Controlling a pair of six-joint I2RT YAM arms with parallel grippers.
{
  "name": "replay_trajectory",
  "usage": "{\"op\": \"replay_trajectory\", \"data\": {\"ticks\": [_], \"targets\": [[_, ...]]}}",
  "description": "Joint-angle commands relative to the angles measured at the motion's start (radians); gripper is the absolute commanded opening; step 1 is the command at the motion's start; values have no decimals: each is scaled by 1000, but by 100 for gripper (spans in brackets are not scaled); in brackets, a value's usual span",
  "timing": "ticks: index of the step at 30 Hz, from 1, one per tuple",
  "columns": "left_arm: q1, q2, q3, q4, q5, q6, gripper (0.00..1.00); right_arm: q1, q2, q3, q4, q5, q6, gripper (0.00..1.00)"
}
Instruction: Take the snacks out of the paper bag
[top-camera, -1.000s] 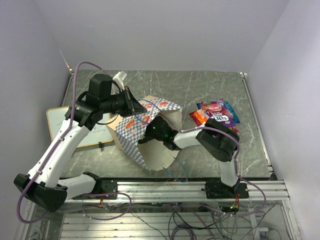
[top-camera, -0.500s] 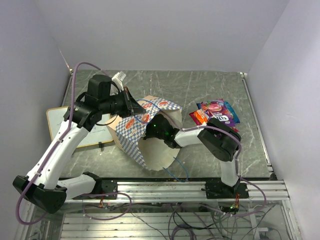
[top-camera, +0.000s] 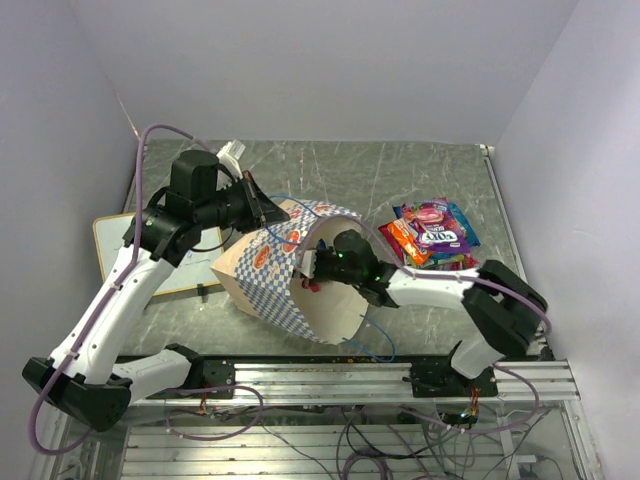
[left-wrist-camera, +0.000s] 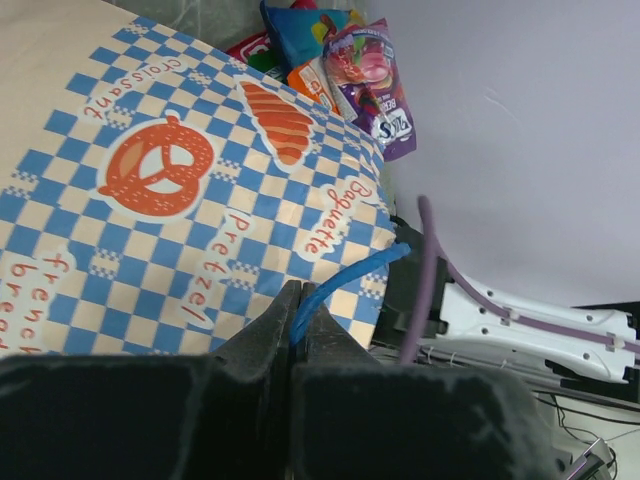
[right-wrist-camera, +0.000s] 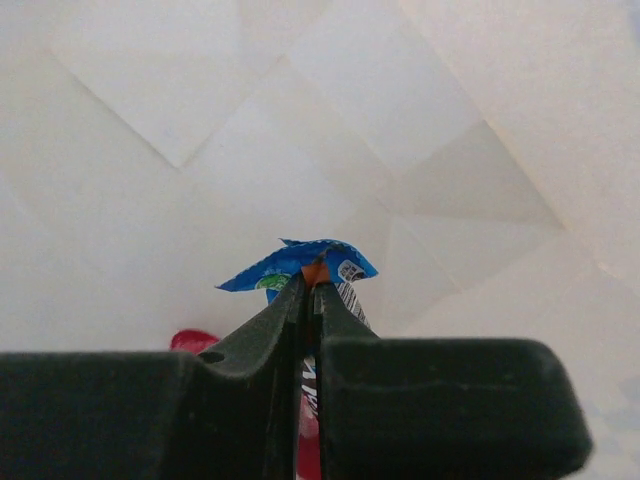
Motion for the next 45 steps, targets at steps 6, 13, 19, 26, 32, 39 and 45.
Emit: {"op": "replay_trajectory", "data": {"ticks": [6,13,19,26,32,39,45], "targets": [[2,-11,-34,110,-26,-9,7,6,-337,-111,-192,-57,199,0],[4,33,-41,158,-3,-2,7,4,-549,-21,-438,3,281,0],[5,92,-21,153,1,12,7,3,-647,155,-736,68,340,0],[4,137,2,109,-21,44,7,2,-690,326,-982,439,603,0],[6,150,7,99,-21,51,7,-2,-720,376,-1069,782,665,0],[7,143,15,81,-23,64,7,-245,-540,523,-1207,815,643,0],[7,120,-13,98,-14,48,7,-492,-333,674,-1359,601,644,0]]}}
